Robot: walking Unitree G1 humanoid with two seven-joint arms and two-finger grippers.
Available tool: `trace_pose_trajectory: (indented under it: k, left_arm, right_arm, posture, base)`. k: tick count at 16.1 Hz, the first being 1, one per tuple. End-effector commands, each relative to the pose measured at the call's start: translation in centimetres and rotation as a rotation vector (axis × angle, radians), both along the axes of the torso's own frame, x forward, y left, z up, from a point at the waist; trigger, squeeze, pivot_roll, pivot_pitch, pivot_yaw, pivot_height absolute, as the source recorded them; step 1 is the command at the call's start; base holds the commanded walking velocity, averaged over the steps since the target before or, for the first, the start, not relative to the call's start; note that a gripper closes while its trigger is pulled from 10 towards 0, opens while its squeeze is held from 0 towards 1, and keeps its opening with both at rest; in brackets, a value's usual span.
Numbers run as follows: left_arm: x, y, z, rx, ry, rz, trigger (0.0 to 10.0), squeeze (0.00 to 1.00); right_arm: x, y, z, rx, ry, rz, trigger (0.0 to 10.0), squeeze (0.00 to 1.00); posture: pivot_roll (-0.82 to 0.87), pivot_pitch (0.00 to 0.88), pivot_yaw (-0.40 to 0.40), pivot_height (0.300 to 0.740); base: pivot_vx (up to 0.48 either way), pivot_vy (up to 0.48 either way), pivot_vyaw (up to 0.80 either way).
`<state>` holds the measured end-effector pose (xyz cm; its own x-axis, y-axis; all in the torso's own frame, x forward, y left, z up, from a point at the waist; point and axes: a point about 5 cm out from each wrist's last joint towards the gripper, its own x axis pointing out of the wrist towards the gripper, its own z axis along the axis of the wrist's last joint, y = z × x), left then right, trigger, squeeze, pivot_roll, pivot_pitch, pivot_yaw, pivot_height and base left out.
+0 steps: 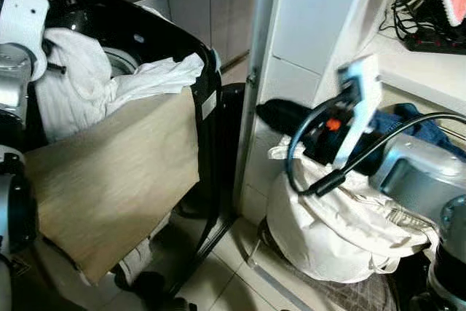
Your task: Clothes washing
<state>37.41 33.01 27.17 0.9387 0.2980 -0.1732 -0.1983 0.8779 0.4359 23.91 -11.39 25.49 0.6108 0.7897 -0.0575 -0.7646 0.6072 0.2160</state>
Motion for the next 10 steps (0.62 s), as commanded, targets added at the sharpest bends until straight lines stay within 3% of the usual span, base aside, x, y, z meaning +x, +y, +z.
trace_pose_trajectory:
  k: [1,3,10]
  left_arm:
    - [-0.2,0.5,0.8,-0.042,-0.016,0.006,10.0,1.00]
    - [-0.4,1.0,0.7,-0.047,0.006,0.009,10.0,1.00]
    - [-0.7,1.2,-0.2,0.001,0.084,-0.019,10.0,1.00]
  right_arm:
    - [-0.1,-0.1,0.0,-0.020,-0.014,-0.005,10.0,0.00]
    - [-0.1,-0.1,-0.1,-0.023,-0.010,-0.002,10.0,0.00]
    - [1.8,-1.9,-1.1,-0.064,0.038,-0.186,10.0,0.00]
  posture:
    - [-0.08,0.000,-0.007,0.740]
    - [-0.08,0.000,-0.007,0.740]
    - [-0.08,0.000,-0.005,0.740]
  base:
    - [0.000,0.000,0.00]
    - [0.000,0.000,0.00]
    - [0.000,0.000,0.00]
